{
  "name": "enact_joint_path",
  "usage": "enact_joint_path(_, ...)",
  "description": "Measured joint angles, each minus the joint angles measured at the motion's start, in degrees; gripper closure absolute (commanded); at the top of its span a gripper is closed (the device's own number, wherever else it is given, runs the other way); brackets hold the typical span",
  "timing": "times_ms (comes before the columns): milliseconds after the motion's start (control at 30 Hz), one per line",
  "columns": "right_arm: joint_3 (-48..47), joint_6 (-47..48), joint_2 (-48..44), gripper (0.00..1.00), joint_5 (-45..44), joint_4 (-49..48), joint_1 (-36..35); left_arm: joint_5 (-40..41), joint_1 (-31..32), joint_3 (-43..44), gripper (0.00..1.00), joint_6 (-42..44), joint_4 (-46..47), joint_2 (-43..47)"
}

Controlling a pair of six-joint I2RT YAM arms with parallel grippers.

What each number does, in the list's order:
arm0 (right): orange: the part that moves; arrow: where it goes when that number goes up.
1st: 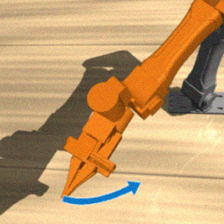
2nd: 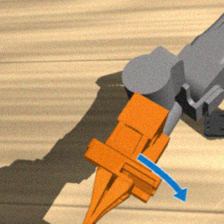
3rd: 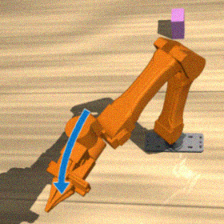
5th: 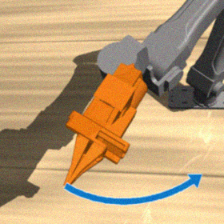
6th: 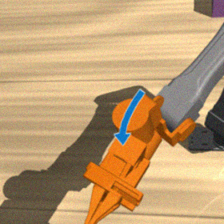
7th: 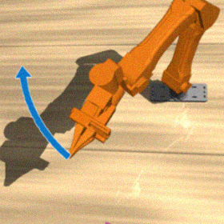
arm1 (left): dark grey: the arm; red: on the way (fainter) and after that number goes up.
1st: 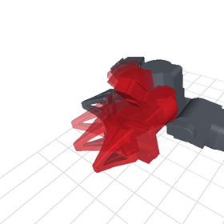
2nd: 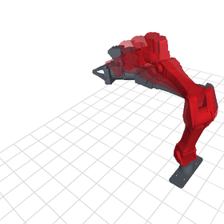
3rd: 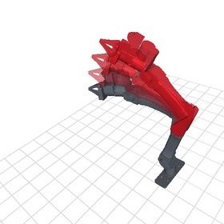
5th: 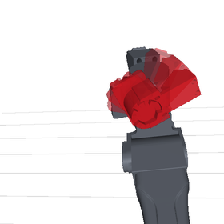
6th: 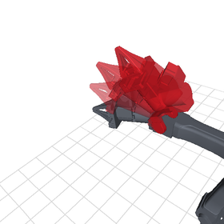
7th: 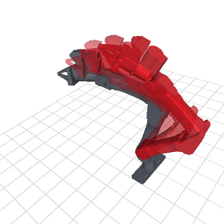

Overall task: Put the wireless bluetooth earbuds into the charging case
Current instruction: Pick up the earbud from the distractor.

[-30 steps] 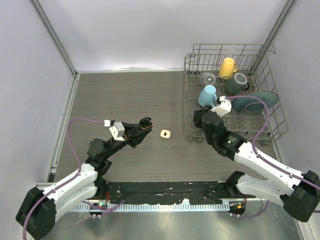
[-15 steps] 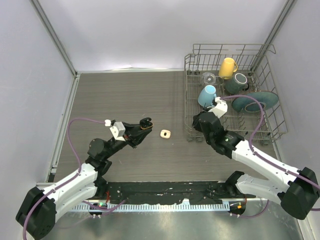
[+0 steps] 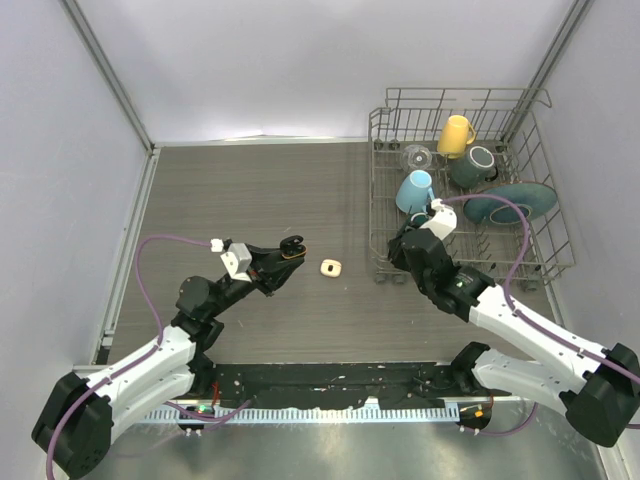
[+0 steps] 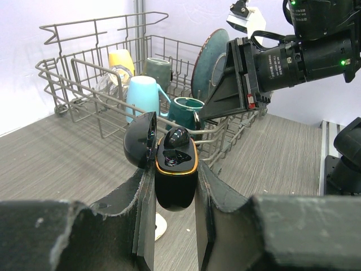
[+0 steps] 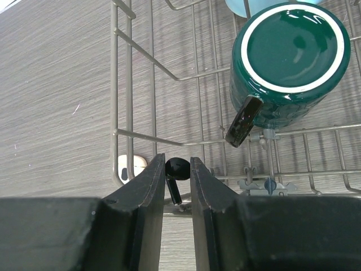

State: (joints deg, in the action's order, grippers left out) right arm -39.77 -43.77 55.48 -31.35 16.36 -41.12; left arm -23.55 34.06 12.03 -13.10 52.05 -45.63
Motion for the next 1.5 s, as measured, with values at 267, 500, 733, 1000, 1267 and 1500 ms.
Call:
enact_joint_path(267, 0.11, -0.15, -1.49, 0.99, 0.66, 1.25, 0.09, -0.02, 0.0, 0.0, 1.0, -0.02, 0.0, -0.24)
enact_joint_path(500, 0.15, -0.2, -2.34, 0.99, 0.96, 1.68, 0.11, -0.02, 0.0, 0.0, 1.0, -0.02, -0.02, -0.79)
enact_joint_path(733, 0.13, -0.2, -2.4, 0.99, 1.07, 1.73, 0.11, -0.02, 0.0, 0.0, 1.0, -0.04, 0.0, -1.01)
enact_joint_path(1000, 0.13, -0.17, -3.21, 0.99, 1.29, 2.12, 0.11, 0.0, 0.0, 0.0, 1.0, -0.04, 0.0, -1.01)
enact_joint_path(1267, 0.13, -0.17, -4.02, 0.99, 1.49, 2.45, 0.11, 0.0, 0.0, 0.0, 1.0, -0.04, 0.0, -1.01)
enact_joint_path(1500, 0.61, -0.13, -5.22, 0.99, 0.98, 0.87, 0.11, -0.02, 0.0, 0.0, 1.0, -0.04, 0.0, -0.98)
